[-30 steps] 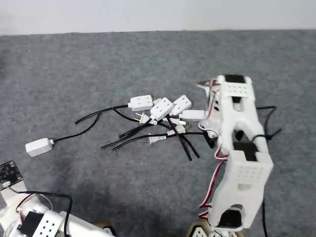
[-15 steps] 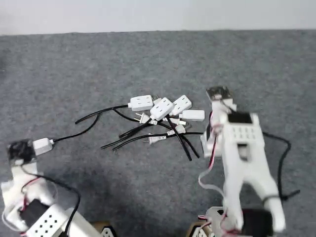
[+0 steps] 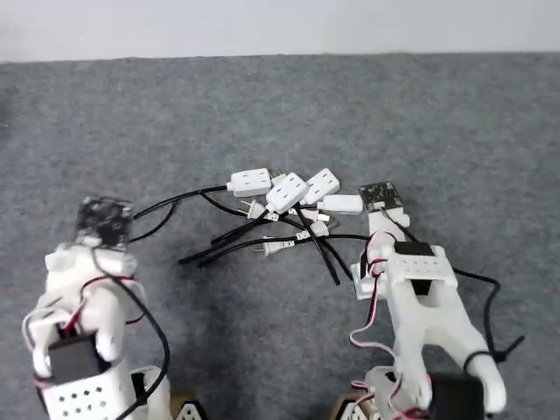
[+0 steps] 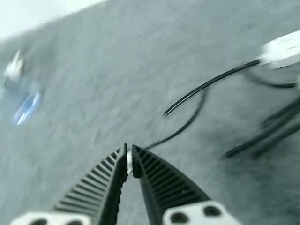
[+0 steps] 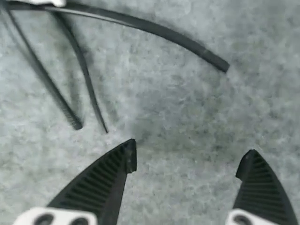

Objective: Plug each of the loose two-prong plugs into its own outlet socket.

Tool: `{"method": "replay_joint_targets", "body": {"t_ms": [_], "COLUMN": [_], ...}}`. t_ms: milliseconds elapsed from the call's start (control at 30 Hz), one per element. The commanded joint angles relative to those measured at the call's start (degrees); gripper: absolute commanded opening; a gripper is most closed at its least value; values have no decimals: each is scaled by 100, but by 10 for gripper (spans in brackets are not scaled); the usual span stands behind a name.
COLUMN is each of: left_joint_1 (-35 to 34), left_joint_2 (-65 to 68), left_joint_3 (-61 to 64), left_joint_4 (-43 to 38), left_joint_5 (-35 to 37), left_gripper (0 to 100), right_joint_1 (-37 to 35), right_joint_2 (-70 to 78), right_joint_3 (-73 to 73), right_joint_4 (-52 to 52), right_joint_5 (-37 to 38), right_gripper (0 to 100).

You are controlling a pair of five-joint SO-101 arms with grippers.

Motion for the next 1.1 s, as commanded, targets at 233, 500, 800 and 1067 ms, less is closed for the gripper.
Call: {"method": "replay_joint_targets", "body": {"t_ms": [233, 500, 800, 1067], "left_joint_1": [1776, 3059, 3842, 3771], "left_joint_2": [4062, 6576, 8088, 8897], "left_joint_3": [-3398, -4901, -5086, -5578], "left_joint_4": [343, 299, -484, -1442], "left_joint_5": [-26, -35, -193, -211], "left_gripper": [16, 17, 191, 191], "right_joint_1": [242, 936, 1007, 796], "right_joint_2": [207, 198, 189, 189], "right_joint_3": [-255, -255, -255, -237], "right_joint_4": [-215, -655, -655, -646], "right_joint_5": [18, 0, -18, 35], "right_gripper": [339, 339, 339, 339]}}
